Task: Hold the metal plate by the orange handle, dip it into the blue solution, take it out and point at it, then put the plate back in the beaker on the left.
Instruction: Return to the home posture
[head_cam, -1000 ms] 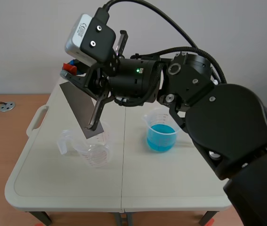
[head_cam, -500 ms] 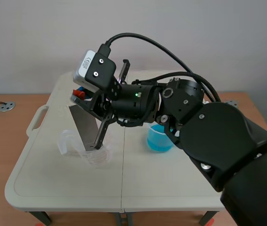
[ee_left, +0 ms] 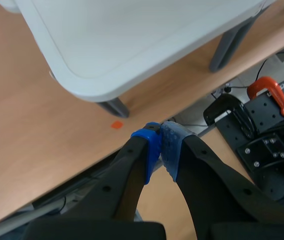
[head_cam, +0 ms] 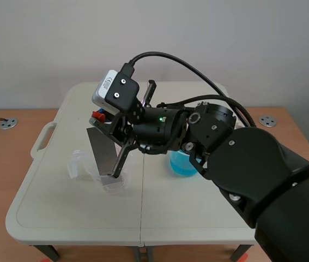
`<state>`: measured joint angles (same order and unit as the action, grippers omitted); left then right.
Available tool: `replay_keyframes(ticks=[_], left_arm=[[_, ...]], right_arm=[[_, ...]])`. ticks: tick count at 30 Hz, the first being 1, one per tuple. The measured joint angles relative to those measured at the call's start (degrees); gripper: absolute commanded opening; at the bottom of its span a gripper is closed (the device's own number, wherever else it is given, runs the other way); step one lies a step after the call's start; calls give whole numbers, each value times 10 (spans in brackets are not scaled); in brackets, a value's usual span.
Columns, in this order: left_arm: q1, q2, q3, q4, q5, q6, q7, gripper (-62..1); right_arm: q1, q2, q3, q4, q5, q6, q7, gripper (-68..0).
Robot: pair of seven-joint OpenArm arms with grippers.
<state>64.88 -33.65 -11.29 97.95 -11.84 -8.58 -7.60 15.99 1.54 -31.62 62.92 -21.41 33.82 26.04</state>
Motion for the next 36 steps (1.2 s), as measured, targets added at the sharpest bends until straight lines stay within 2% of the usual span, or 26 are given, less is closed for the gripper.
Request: replay_keyframes(ticks=[2,9,15,20,23,27,29,30,32,33,35,36], left_arm=[[0,0,0,0,13,-1,19,-594],[-1,0,0,-1,13,-1,53,-594],[-1,0,0,-1,13,-1,52,-594],[-1,0,0,-1,13,-1,52,-594],[-1,0,0,-1,13,-1,52,-594],[-1,0,0,-1,13,-1,52,-594],[-1,0,0,-1,13,-1,52,-590],[-1,0,0,-1,13,-1,52,-571],[-1,0,0,-1,13,-1,52,-460],[-1,0,0,-1,13,-1,52,-358],[-1,0,0,-1,14,-1,52,-100],[-1,0,0,-1,13,-1,52,-2]], right_arm=[[0,0,0,-2,2,0,0,-662],[0,-1,0,-5,4,0,0,-662],[0,-1,0,-5,4,-1,0,-646],[0,-1,0,-5,2,-26,-7,-561],[0,-1,0,-6,1,-30,-7,-495],[0,-1,0,-6,-2,-30,-7,-306],[0,-1,0,-6,-2,-30,-7,-246],[0,-1,0,-6,-2,-30,-7,-233],[0,-1,0,-6,-2,-30,-7,-190],[0,-1,0,-6,-2,-30,-7,-163],[0,-1,0,-6,-2,-30,-7,-119],[0,-1,0,-6,-2,-30,-7,-101]])
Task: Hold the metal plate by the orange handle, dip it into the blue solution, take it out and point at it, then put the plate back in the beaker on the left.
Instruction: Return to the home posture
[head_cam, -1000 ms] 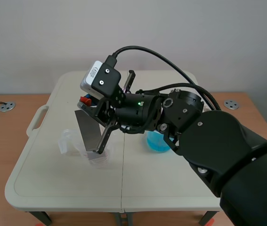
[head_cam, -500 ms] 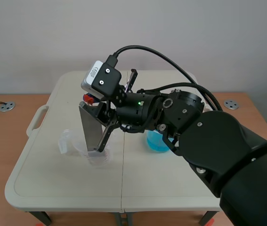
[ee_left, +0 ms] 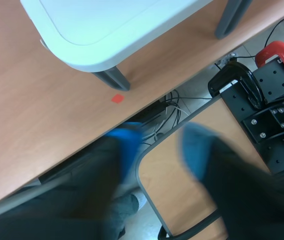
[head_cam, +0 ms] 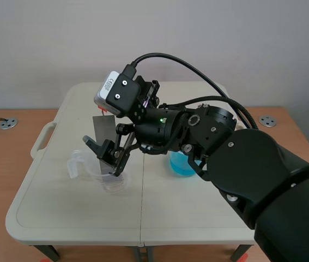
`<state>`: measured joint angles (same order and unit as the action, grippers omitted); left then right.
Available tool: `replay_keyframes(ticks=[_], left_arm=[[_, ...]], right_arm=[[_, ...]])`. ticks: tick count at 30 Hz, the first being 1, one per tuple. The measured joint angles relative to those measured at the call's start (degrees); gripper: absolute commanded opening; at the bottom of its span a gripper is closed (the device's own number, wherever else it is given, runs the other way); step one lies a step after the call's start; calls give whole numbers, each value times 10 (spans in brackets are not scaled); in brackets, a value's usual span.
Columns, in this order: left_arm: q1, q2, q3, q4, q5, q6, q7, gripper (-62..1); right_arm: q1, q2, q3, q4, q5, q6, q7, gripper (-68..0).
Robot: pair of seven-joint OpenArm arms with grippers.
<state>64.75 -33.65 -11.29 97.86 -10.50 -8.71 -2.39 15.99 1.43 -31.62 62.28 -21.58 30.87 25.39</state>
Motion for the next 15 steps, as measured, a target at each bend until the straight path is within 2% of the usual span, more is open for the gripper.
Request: replay_keyframes(ticks=[4,8,10,15], left_arm=[[0,0,0,0,0,0,0,14],[0,0,0,0,0,0,0,14],[0,0,0,0,0,0,0,14],[-9,0,0,0,0,-3,5,14]], right_arm=[[0,0,1,0,22,0,0,-9],[0,1,20,0,58,5,-1,-10],[0,8,27,6,91,13,-16,-10],[-21,52,27,73,169,18,-53,-10]])
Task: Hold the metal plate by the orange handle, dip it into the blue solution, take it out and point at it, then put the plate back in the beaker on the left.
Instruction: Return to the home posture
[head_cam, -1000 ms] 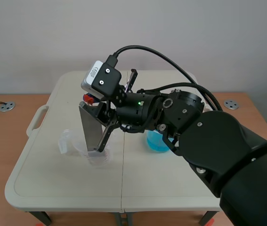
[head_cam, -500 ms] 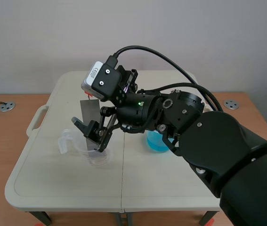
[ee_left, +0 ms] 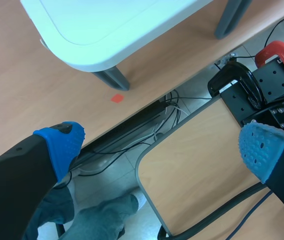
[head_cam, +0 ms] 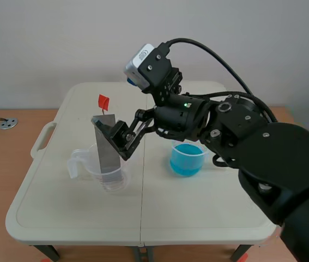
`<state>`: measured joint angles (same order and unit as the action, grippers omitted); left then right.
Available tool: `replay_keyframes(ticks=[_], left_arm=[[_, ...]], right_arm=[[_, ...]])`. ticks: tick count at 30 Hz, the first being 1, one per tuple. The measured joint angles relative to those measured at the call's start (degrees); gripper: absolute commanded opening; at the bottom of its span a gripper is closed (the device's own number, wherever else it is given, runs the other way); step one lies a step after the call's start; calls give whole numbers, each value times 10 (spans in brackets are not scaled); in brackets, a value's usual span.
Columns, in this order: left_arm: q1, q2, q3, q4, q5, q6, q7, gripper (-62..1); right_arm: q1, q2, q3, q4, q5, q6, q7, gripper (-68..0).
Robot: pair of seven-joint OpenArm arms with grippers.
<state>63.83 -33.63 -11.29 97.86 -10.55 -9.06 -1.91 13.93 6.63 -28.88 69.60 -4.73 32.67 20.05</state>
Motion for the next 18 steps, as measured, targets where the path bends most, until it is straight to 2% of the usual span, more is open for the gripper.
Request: replay_keyframes(ticks=[7,13,18], left_arm=[[-123,0,1,0,0,-17,55,14],[-240,0,4,0,-5,-40,101,14],[-308,1,18,0,-5,-45,103,14]], right_arm=[[-88,78,-1,144,84,-2,-75,-10],[-168,161,2,250,160,-45,-126,-10],[-236,209,60,324,209,-50,-149,-11]])
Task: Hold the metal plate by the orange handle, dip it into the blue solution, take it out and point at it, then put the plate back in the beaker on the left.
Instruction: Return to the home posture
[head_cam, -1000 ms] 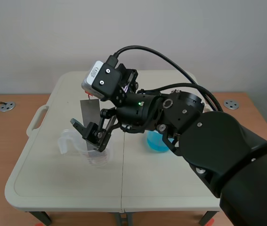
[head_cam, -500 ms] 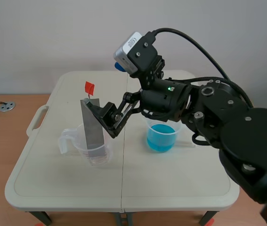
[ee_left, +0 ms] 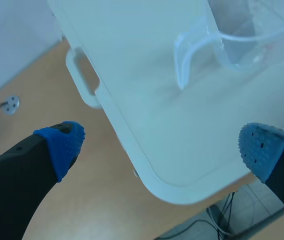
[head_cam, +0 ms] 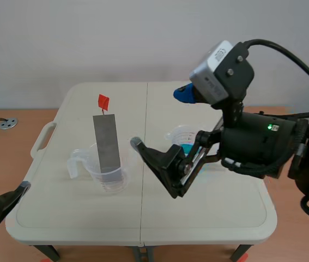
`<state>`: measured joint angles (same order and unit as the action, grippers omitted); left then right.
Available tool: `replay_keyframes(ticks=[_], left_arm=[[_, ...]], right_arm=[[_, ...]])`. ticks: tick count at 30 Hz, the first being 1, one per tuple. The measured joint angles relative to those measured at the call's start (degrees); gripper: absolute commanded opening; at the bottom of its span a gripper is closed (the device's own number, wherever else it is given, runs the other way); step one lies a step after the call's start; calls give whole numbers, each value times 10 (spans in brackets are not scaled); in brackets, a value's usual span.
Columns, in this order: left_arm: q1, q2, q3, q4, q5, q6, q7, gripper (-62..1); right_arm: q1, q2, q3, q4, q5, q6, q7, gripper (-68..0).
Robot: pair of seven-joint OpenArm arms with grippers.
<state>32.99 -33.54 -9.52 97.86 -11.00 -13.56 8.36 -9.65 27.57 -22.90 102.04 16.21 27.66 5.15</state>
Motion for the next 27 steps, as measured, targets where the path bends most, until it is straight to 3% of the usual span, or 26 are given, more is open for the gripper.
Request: replay_keyframes(ticks=[6,14,22,27], left_arm=[[-60,23,1,0,0,-16,0,14],[-110,42,27,0,2,-35,35,14],[-127,43,57,0,4,-62,52,14],[-129,43,65,0,4,-60,51,14]], right_arm=[[-72,28,89,61,19,0,-18,-12],[-164,34,143,103,18,9,-25,-12],[-221,23,213,126,18,66,-25,-12],[-223,0,262,126,18,99,-33,-12]])
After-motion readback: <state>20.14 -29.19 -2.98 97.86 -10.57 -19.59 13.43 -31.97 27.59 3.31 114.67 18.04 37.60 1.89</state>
